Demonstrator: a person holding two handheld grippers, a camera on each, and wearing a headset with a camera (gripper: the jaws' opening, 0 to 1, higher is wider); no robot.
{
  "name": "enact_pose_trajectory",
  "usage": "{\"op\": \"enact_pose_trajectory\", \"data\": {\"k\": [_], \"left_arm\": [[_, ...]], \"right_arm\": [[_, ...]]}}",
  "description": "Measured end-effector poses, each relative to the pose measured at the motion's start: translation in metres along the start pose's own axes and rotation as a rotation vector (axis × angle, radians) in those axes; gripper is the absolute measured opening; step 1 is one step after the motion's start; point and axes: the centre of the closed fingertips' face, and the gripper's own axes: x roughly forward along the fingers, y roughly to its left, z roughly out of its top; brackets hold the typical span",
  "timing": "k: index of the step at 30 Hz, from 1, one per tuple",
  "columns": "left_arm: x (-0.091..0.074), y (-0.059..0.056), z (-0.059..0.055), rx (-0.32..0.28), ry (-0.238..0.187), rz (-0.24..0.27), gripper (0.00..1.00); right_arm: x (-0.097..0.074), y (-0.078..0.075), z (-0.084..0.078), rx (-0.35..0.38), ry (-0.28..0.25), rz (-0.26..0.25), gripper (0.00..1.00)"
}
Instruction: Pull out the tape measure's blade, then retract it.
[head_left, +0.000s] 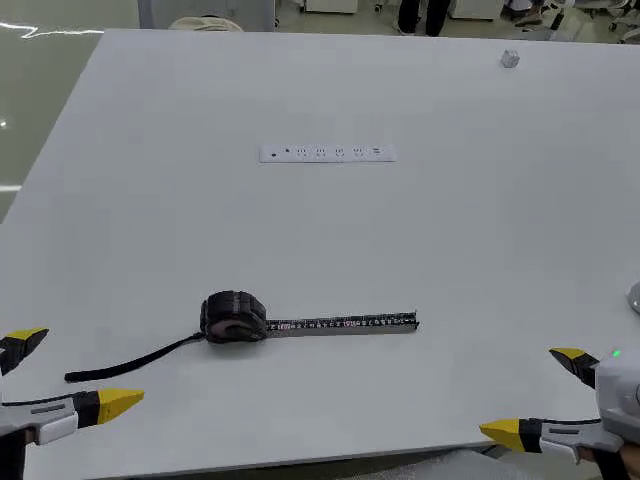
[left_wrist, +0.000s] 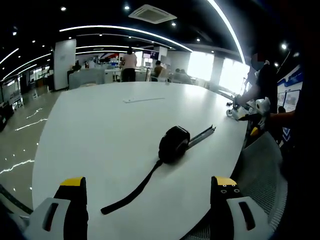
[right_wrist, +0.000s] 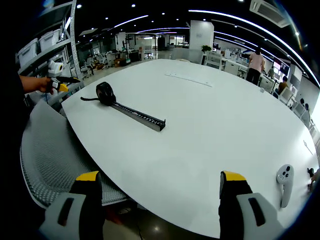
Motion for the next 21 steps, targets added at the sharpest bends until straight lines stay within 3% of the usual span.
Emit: {"op": "enact_pose_trajectory", "data": {"k": [3, 7, 14, 16, 21], "left_arm": [[0.007, -0.006, 0.007, 0.016, -0.02, 0.026, 1.0], [0.018, -0.017, 0.013, -0.012, -0.033, 0.026, 1.0], [0.027, -0.032, 0.01, 0.004, -0.01, 0.007, 1.0], [0.028, -0.033, 0.01, 0.01, -0.007, 0.011, 1.0], [0.032, -0.035, 0.017, 0.007, -0.016, 0.024, 1.0]], "right_arm": [[0.002, -0.001, 0.002, -0.001, 0.011, 0.01, 1.0], [0.006, -0.001, 0.005, -0.022, 0.027, 0.025, 1.0], [0.015, -0.001, 0.012, -0.078, 0.048, 0.069, 1.0], [0.019, 0.0, 0.016, -0.125, 0.037, 0.086, 1.0], [0.029, -0.001, 0.019, -0.167, 0.091, 0.128, 1.0]]}}
